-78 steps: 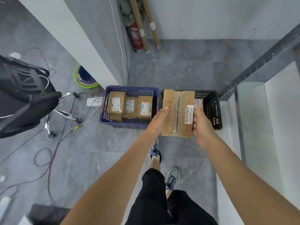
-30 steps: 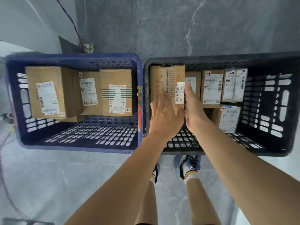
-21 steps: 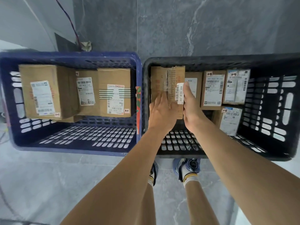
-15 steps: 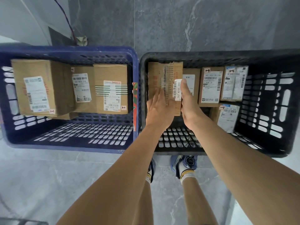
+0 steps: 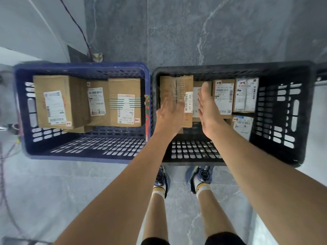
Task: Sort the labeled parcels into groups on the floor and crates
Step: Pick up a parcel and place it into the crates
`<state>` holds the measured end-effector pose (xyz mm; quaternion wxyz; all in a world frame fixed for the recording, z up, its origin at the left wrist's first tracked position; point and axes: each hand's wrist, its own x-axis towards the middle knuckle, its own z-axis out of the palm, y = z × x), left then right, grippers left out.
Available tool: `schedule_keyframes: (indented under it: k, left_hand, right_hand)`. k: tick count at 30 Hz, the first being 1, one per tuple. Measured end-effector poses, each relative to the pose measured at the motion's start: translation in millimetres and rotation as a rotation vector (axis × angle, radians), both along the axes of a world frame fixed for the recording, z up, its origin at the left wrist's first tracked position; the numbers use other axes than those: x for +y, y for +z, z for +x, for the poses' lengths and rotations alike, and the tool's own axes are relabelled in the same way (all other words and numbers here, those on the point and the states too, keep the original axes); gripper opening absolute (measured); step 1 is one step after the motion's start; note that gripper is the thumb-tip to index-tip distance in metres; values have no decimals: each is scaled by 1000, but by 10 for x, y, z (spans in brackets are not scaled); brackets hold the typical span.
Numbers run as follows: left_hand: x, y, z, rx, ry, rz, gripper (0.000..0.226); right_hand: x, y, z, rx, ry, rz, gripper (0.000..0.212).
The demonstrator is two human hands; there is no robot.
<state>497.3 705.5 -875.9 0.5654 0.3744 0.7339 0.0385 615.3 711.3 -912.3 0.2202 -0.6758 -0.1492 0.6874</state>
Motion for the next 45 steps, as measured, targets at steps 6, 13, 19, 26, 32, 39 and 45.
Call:
schedule_keyframes:
  k: [6,13,19,26,32,39,45]
  left_hand:
    - [180,978,77,-30,50,72,63]
    - [634,2672,269,-133,73,207,63]
    - [957,4179,432,-297,36,348,67]
    - [841,5660,384,-554,-160,541,66]
    - [423,6639,479,-678,-392,559,70]
    - [-629,7338,928,-841,-664,556,61]
    - [-1924,7654,1376,-942,-926,578,57]
  right_hand:
    - [136,949,229,21,-73,107,88]
    - [445,2642,572,34,-142,340,98]
    - [578,4171,786,-53,-282,593,78]
    - [145,5883,720,-169,-533,780,79]
    - [-632,6974,543,-292,-667,895,95]
    - [-1969,7727,531,-507,-881,1000,88]
    - [-3389,8075,683,-678,-1075,1022,90]
